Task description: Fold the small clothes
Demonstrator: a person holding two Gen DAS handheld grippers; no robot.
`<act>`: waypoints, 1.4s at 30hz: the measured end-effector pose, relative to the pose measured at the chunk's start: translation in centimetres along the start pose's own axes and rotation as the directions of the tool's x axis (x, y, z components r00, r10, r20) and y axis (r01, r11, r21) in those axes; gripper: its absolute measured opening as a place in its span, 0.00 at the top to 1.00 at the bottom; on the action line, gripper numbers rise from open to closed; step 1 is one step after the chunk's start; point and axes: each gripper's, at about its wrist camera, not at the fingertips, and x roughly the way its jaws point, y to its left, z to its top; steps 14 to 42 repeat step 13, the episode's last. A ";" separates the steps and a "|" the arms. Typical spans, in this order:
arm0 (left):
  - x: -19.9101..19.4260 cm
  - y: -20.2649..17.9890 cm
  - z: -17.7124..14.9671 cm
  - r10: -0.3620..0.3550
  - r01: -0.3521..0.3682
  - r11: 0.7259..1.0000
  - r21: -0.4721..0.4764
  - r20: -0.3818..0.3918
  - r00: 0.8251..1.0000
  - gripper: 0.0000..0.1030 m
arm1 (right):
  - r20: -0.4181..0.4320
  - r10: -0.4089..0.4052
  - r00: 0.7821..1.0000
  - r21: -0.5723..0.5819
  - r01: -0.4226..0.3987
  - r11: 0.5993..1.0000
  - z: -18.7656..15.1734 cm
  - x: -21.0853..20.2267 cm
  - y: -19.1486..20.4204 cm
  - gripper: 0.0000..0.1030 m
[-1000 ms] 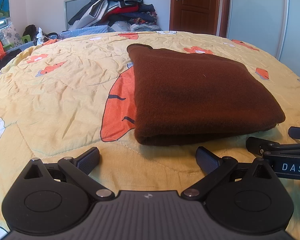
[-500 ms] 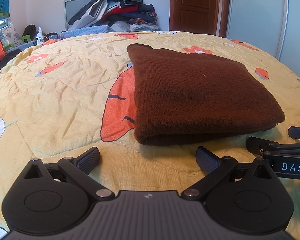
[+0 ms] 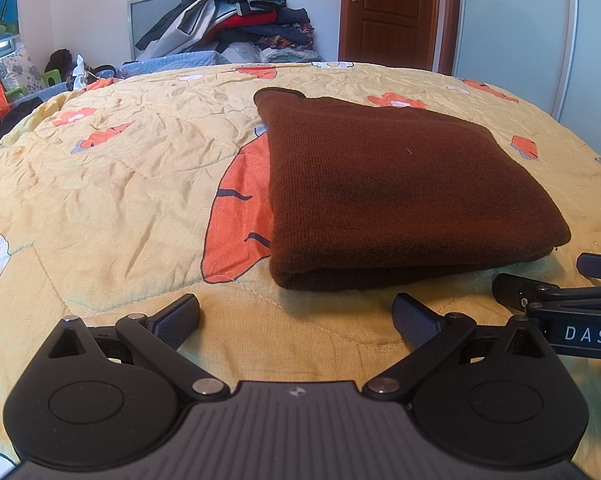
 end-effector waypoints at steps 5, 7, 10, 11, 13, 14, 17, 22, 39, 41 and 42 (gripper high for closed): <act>-0.2 0.2 -0.1 -0.001 0.001 1.000 -0.004 0.001 1.000 0.00 | 0.000 0.000 1.000 0.000 0.000 1.000 0.0 0.0 0.0 0.00; -0.6 0.6 -0.2 0.029 -0.028 0.999 -0.025 0.020 0.999 0.00 | -0.001 0.000 1.000 0.000 0.000 1.000 0.0 0.0 0.0 0.00; -1.7 1.2 -0.4 0.032 -0.031 0.999 -0.018 0.051 0.998 0.00 | 0.000 0.003 1.000 0.002 -0.003 1.000 0.0 -0.1 0.0 0.00; -2.1 1.3 -0.5 0.045 -0.045 0.999 0.006 0.052 0.998 0.00 | 0.001 0.013 1.000 0.007 -0.013 1.000 0.0 -0.2 -0.2 0.00; -3.0 2.2 -0.7 0.070 -0.075 0.995 0.064 0.071 0.995 0.00 | 0.000 0.045 0.999 0.029 -0.045 0.999 0.5 -0.9 -1.3 0.00; -3.0 2.2 -0.7 0.070 -0.075 0.995 0.064 0.071 0.995 0.00 | 0.000 0.045 0.999 0.029 -0.045 0.999 0.5 -0.9 -1.3 0.00; -3.0 2.2 -0.7 0.070 -0.075 0.995 0.064 0.071 0.995 0.00 | 0.000 0.045 0.999 0.029 -0.045 0.999 0.5 -0.9 -1.3 0.00; -3.0 2.2 -0.7 0.070 -0.075 0.995 0.064 0.071 0.995 0.00 | 0.000 0.045 0.999 0.029 -0.045 0.999 0.5 -0.9 -1.3 0.00; -3.0 2.2 -0.7 0.070 -0.075 0.995 0.064 0.071 0.995 0.00 | 0.000 0.045 0.999 0.029 -0.045 0.999 0.5 -0.9 -1.3 0.00; -3.0 2.2 -0.7 0.070 -0.075 0.995 0.064 0.071 0.995 0.00 | 0.000 0.045 0.999 0.029 -0.045 0.999 0.5 -0.9 -1.3 0.00; -3.0 2.2 -0.7 0.070 -0.075 0.995 0.064 0.071 0.995 0.00 | 0.000 0.045 0.999 0.029 -0.045 0.999 0.5 -0.9 -1.3 0.00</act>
